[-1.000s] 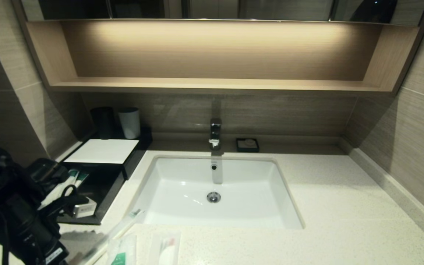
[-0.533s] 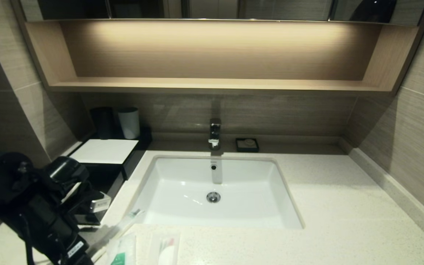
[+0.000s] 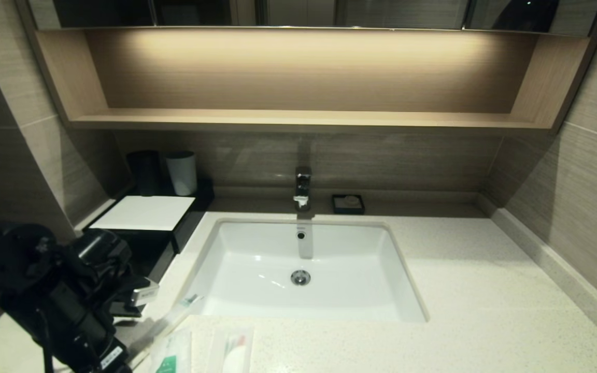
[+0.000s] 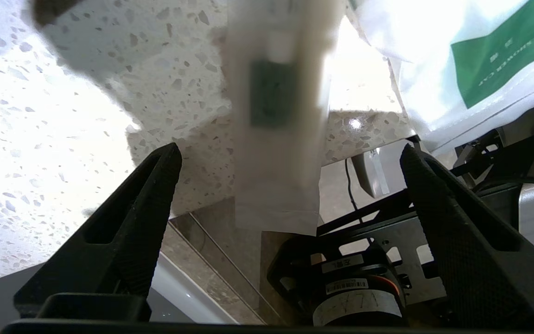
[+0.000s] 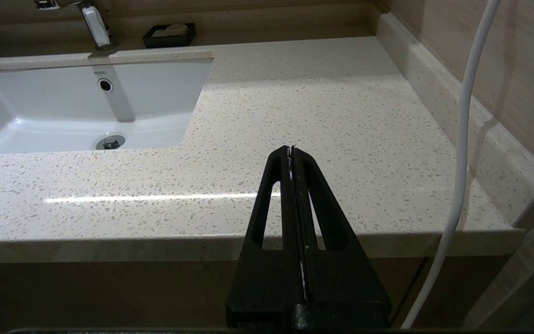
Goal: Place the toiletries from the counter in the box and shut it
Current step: Pick up the bathroom toiletry
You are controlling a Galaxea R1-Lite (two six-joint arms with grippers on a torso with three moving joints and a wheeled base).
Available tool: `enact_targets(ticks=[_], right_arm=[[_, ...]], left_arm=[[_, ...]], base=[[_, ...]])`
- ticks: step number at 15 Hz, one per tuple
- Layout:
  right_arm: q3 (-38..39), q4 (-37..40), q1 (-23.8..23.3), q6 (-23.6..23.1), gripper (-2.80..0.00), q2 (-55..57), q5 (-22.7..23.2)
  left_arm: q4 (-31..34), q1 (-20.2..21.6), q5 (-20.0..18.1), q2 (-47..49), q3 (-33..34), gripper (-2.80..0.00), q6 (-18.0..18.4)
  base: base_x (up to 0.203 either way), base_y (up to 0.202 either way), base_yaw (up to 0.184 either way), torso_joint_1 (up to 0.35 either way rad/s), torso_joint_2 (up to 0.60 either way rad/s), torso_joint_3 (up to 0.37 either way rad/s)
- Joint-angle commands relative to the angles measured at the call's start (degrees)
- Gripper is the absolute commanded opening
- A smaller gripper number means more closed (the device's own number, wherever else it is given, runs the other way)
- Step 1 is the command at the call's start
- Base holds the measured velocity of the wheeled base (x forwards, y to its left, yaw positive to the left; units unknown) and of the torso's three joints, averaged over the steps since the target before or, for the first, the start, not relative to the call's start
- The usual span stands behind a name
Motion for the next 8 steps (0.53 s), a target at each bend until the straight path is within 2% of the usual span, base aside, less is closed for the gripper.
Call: enact_targets(ticks=[1, 5, 6, 7, 8], right_arm=[[0.0, 0.0, 0.0, 0.0, -2.80, 0.1, 0.0], [0.0, 0.0, 0.0, 0.0, -2.80, 0.1, 0.0], [0.0, 0.0, 0.0, 0.0, -2.80, 0.1, 0.0], [0.0, 0.0, 0.0, 0.0, -2.80, 0.1, 0.0], [0.0, 0.0, 0.0, 0.0, -2.80, 0.1, 0.0]], left_arm=[[0.3, 0.2, -0.1, 0.1, 0.7, 0.00, 0.1], [0.0, 0.2, -0.4, 0.5, 1.1, 0.00, -0.5], [-0.3, 0.2, -0.4, 0.5, 1.1, -1.69, -0.8], [-0.6, 0.3, -0.4, 0.5, 1.5, -2.80, -0.8], [-1.4, 0.4, -0.5, 0.8, 1.9, -2.80, -0.8]], base=[[0.000, 0.000, 0.000, 0.000, 0.00, 0.000], [0.000, 0.000, 0.000, 0.000, 0.00, 0.000], [0.000, 0.000, 0.000, 0.000, 0.00, 0.000], [0.000, 0.000, 0.000, 0.000, 0.00, 0.000], [0.000, 0.000, 0.000, 0.000, 0.00, 0.000]])
